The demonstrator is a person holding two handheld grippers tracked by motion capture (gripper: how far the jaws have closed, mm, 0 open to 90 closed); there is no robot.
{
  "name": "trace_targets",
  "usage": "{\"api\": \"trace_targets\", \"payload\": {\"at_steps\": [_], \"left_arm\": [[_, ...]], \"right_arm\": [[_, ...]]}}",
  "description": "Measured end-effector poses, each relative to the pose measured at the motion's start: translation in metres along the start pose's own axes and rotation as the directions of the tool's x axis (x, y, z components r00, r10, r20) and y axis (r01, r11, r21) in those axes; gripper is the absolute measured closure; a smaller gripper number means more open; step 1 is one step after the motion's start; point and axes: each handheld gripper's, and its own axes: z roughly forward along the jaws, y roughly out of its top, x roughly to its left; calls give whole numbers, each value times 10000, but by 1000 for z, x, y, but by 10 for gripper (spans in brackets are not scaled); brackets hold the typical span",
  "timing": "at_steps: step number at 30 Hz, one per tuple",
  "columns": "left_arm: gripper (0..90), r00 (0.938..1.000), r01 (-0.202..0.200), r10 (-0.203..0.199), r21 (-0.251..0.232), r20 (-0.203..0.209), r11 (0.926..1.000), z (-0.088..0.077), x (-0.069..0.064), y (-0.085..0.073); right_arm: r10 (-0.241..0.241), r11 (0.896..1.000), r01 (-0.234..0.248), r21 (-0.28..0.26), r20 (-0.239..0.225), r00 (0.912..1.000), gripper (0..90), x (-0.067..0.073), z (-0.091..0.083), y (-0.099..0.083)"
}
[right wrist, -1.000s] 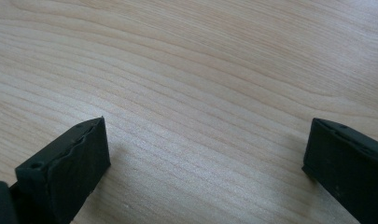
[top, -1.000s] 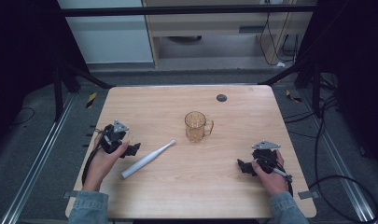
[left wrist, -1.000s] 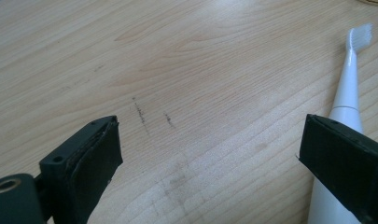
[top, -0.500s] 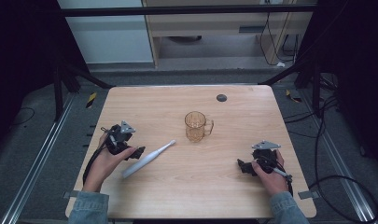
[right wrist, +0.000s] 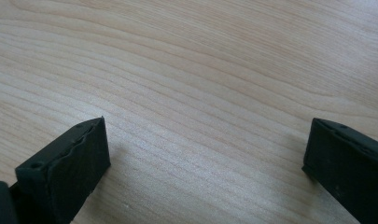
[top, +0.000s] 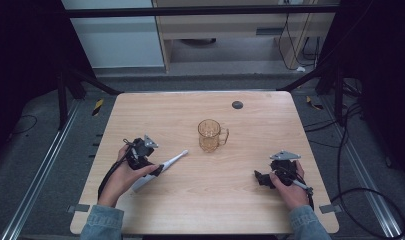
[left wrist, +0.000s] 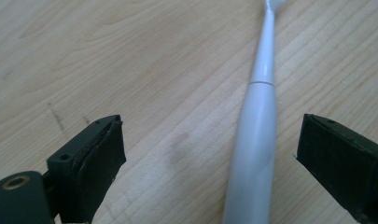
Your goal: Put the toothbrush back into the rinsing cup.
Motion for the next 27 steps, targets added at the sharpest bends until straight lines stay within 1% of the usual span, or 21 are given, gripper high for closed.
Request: {"api": "trace_targets", "payload": {"at_steps": [5, 8, 10, 13, 17, 20, 22, 24, 27], "left_arm": [[89, 9994, -328, 325, 262, 123, 9991, 3, -8, 3], [114, 9994, -314, 309, 263, 185, 9992, 3, -8, 5], [144, 9991, -346, 338, 296, 245, 9990, 4, -9, 5], [205, 9982, -500, 486, 379, 364, 9980, 5, -11, 5], [230, 9978, -503, 481, 486, 456, 9976, 6, -11, 5], [252, 9961, -699, 661, 653, 583, 9954, 9, -12, 4], [274, 9956, -730, 687, 670, 645, 9951, 11, -13, 6], [329, 9941, -823, 771, 669, 761, 9944, 13, -14, 8], [373, 9936, -826, 760, 786, 832, 9935, 18, -14, 10]], "right_arm": [[-1, 10000, 1, 1, 1, 10000, 4, 0, 0, 0], [0, 10000, 0, 1, 0, 10000, 4, 0, 0, 0], [-3, 10000, 3, 1, 0, 10000, 4, 0, 0, 0], [0, 10000, 0, 1, 0, 10000, 4, 0, 0, 0], [1, 10000, -1, 3, 0, 10000, 4, 0, 0, 0], [0, 10000, 0, 2, -1, 10000, 4, 0, 0, 0], [2, 10000, -2, 0, 0, 10000, 4, 0, 0, 0], [-1, 10000, 1, 1, 0, 10000, 3, 0, 0, 0], [-2, 10000, 2, 0, 5, 10000, 3, 0, 0, 0]]}}
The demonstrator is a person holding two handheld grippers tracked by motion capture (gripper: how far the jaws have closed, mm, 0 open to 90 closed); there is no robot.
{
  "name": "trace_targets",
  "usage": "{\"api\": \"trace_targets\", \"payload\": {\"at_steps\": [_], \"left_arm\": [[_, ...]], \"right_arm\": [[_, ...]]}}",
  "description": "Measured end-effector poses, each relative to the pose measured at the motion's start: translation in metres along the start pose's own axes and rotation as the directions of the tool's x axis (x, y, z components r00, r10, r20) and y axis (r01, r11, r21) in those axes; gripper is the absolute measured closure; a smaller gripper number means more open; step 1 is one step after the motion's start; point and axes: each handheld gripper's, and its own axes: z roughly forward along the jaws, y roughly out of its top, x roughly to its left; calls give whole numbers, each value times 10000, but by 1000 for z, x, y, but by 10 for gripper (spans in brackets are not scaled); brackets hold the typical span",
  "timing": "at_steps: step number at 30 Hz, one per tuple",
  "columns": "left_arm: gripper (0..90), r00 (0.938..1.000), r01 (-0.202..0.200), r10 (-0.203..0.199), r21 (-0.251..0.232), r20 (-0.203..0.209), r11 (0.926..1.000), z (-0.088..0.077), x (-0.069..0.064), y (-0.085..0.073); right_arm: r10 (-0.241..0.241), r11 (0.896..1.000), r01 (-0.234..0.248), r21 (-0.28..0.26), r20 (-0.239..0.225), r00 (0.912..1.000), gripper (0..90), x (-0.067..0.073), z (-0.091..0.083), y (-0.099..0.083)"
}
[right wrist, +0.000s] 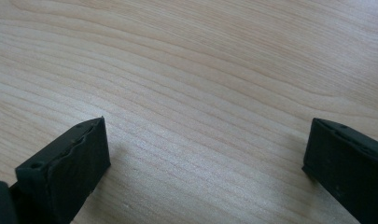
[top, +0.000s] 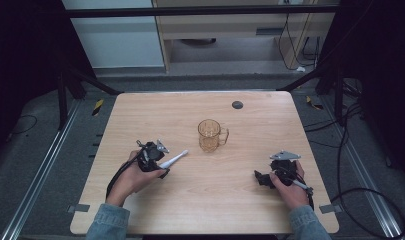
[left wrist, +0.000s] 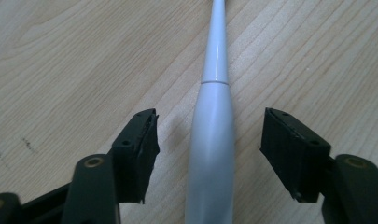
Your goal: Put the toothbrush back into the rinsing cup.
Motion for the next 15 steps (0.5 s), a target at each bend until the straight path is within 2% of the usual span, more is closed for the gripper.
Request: {"api": "trace_targets", "payload": {"at_steps": [4, 10, 15], "left_arm": [[435, 9998, 120, -121, 64, 126, 9999, 4, 2, 0], [480, 9995, 55, -61, 203, 296, 9998, 7, 3, 0], [501, 9992, 191, -195, 140, 343, 9997, 8, 4, 0]], "right_arm": [[2, 10000, -2, 2, -4, 10000, 4, 0, 0, 0], [3, 10000, -3, -1, -6, 10000, 4, 0, 0, 0], [4, 10000, -4, 1, -7, 10000, 4, 0, 0, 0]]}}
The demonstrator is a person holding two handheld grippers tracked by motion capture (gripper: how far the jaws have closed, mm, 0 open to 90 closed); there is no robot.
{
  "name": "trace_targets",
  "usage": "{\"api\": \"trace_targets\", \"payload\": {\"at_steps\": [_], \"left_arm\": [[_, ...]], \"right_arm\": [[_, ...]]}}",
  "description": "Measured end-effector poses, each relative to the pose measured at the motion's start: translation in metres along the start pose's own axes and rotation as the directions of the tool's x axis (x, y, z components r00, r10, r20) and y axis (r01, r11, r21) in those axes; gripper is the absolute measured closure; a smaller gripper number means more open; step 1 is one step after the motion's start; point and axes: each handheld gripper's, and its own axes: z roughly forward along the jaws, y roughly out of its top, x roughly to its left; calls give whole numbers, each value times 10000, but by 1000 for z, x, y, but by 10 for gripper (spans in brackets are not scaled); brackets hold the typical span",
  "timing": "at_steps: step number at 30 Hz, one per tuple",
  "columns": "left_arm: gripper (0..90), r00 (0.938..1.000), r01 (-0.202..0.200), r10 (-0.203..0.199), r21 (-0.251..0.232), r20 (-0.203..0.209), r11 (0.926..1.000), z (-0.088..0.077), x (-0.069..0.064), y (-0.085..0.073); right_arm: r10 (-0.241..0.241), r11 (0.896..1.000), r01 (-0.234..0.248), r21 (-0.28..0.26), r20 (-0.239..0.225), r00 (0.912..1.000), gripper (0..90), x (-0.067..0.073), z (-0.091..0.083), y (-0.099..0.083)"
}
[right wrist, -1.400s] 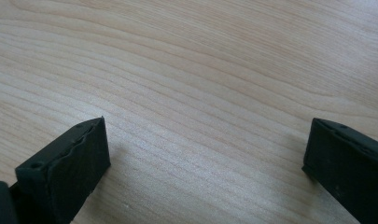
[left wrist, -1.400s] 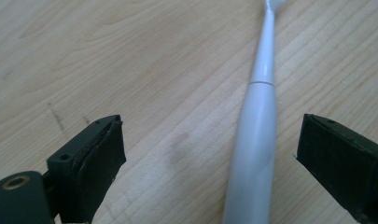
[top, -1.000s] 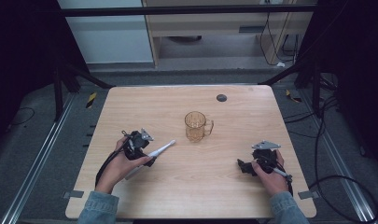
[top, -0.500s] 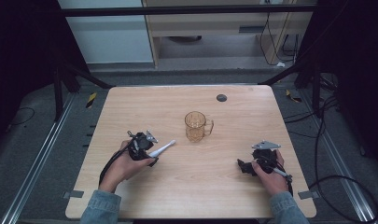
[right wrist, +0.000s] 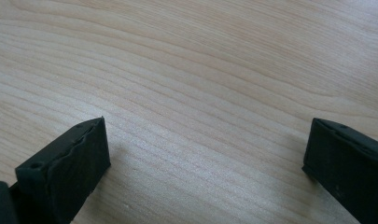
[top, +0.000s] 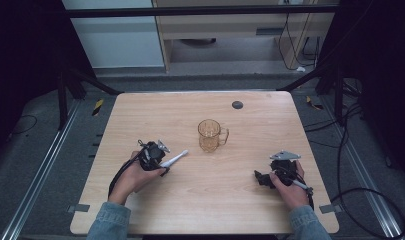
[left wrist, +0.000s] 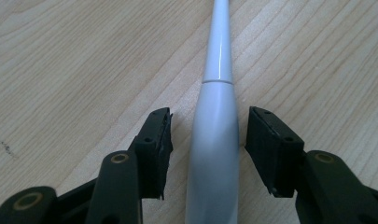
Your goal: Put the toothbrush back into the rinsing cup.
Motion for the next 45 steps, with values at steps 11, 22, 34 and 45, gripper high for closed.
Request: {"api": "trace_targets", "payload": {"at_steps": [11, 22, 34, 45], "left_arm": [[600, 9995, -11, 6, 141, 307, 9999, 2, 1, 1], [671, 9994, 292, -286, -363, 169, 9989, -14, 3, 6], [673, 9969, 694, -745, -1575, -265, 9851, -43, 11, 6], [674, 9925, 870, -1054, -2473, -622, 9650, -67, 14, 5]], "right_arm": [[1, 10000, -1, 1, 0, 10000, 3, 0, 0, 0], [1, 10000, -1, 0, 1, 10000, 3, 0, 0, 0], [-6, 10000, 6, 0, 2, 10000, 4, 0, 0, 0], [-5, 10000, 5, 0, 8, 10000, 3, 0, 0, 0]]}}
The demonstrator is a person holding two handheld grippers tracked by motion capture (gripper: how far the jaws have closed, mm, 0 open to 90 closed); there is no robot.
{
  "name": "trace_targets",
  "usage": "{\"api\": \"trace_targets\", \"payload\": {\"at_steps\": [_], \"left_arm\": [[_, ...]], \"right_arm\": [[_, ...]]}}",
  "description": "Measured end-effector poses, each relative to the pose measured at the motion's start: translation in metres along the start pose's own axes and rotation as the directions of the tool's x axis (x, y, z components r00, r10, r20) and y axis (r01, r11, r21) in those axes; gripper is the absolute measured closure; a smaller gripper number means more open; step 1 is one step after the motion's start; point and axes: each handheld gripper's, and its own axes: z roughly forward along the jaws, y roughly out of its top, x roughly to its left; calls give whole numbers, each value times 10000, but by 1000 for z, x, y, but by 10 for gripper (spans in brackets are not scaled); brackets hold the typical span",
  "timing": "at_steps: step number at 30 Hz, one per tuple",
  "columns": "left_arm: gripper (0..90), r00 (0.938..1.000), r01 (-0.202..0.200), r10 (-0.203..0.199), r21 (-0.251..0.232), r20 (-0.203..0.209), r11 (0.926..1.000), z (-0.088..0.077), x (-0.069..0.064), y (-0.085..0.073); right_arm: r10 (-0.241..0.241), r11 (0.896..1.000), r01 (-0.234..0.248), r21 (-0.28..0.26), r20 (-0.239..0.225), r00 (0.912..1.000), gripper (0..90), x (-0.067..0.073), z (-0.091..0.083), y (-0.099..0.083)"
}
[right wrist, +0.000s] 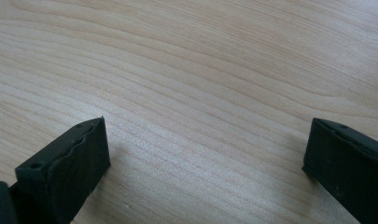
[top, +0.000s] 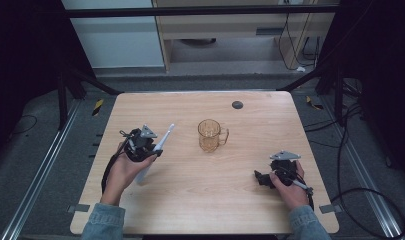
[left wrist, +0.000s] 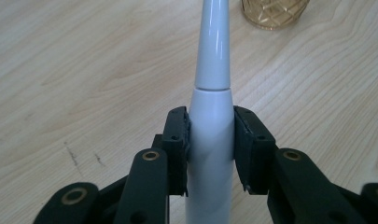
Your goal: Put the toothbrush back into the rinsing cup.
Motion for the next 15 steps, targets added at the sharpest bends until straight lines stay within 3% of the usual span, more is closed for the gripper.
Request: {"api": "trace_targets", "payload": {"at_steps": [7, 15], "left_arm": [[674, 9998, 26, -35, -545, -170, 9985, -9, -1, 4], [674, 9998, 127, -139, -759, -154, 9970, -8, -3, 6]], "right_arm": [[1, 10000, -1, 0, -1, 10000, 4, 0, 0, 0], [7, 10000, -7, -3, -4, 10000, 3, 0, 0, 0]]}}
